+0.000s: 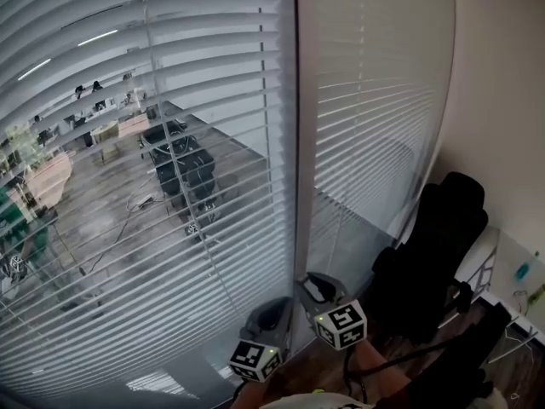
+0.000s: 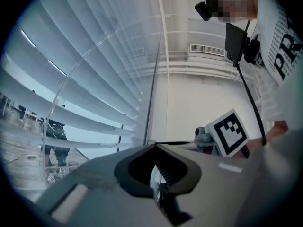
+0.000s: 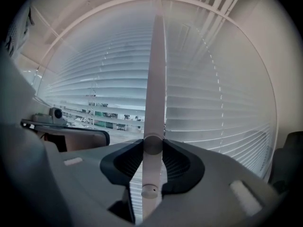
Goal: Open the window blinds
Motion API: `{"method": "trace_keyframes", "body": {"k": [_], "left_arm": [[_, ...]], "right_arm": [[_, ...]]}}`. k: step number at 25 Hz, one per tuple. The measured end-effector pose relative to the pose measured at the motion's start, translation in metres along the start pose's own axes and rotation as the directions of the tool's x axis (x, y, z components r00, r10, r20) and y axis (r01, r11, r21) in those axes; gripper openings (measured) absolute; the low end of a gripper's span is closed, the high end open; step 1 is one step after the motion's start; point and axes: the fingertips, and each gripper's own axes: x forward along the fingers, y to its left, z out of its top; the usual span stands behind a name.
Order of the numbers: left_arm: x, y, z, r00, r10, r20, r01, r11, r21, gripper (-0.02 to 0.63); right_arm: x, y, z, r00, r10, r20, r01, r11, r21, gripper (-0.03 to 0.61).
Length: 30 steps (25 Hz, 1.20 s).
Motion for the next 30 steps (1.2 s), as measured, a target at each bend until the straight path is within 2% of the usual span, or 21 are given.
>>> {"method": "trace_keyframes", "body": {"k": [12,30], "left_arm": [[-0.0013,-0.0026,0.0002,1.0,-0.008,0.002,0.008,1.0,-0.002,-0.005],[-0.004,-0.0078,-0.0018,0.998,-0.062,0.008,0.062,0.998,0.005,-0.004]], "right_arm": [[-0.002,0.0005,-0.0019,1.0,-0.008,0.006,0.008,0.999,0.042,0.122],[-0.0034,0.0009,-0.0029,0.999,-0.032,0.013,0.031,0.997,0.071,0.121]]}}
